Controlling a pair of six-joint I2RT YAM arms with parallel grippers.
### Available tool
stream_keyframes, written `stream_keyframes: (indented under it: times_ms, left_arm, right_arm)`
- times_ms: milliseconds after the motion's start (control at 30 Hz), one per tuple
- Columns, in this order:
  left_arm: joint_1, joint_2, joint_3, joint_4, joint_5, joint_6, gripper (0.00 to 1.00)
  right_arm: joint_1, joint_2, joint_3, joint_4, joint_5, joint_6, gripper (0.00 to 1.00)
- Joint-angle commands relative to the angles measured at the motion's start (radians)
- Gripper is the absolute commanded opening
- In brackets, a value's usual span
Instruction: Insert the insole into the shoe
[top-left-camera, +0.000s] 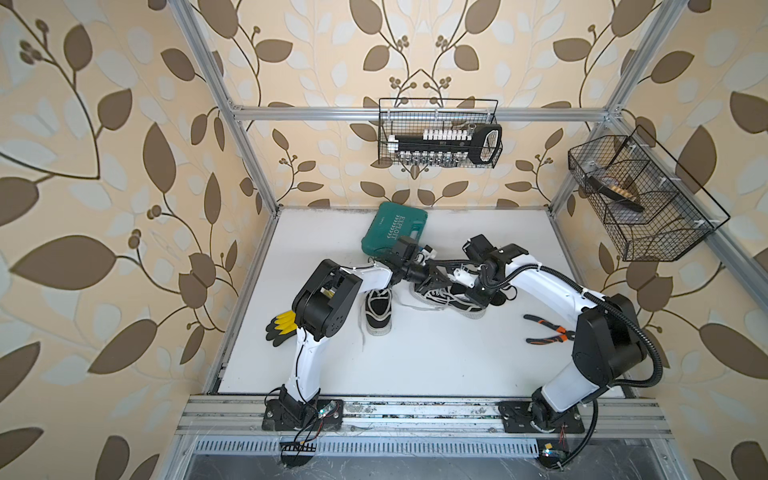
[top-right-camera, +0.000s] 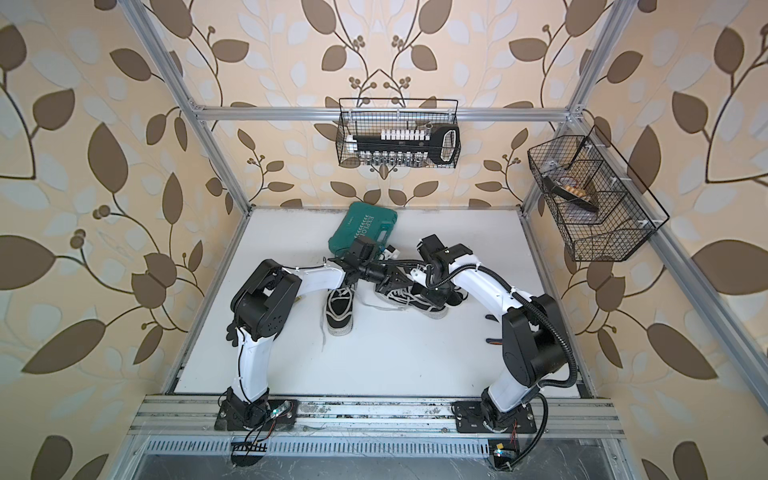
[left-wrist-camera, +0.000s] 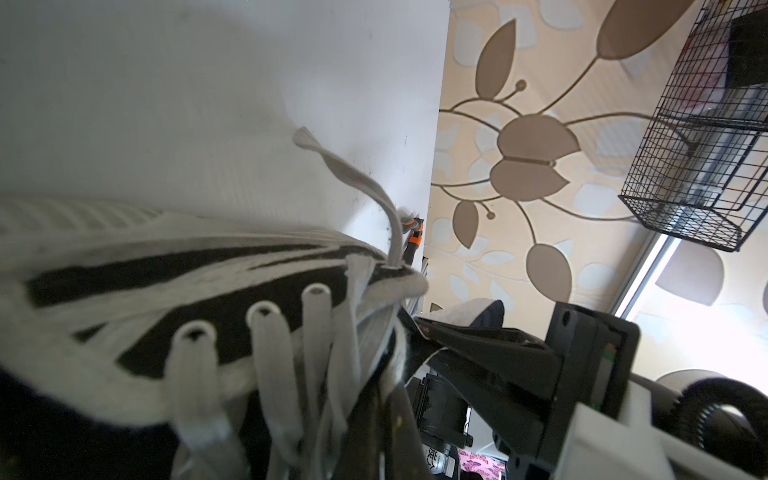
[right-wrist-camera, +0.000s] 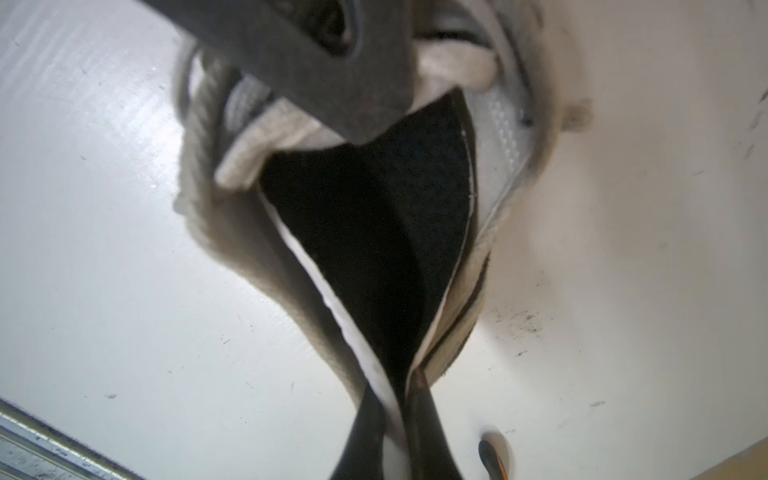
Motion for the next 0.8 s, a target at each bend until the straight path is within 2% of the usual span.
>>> stream_keyframes:
  times_ms: [0,300,500,767]
  left_arm:
    - [-0.004,-0.052,0.038,0.012,-0.004,0.011,0.0]
    - [-0.004,-0.055,0.012,0.074,0.003,-0.036,0.0]
    - [-0.007,-0.079,-0.003,0.045,-0.012,-0.027,0.0]
    - [-0.005,-0.114,0.006,0.006,-0.023,-0.014,0.0]
  right_arm:
    - [0.005,-0.023,0.001,0.007,0.049,0.011,0.0]
    - [0.002,-0.05,-0.047,0.138,-0.089,-0.017,0.0]
    - [-0.004,-0.002,-0.064,0.204,-0.109,-0.008,0.0]
    - [-0.03,0.04,0.053,-0.003,-0.075,0.107,0.0]
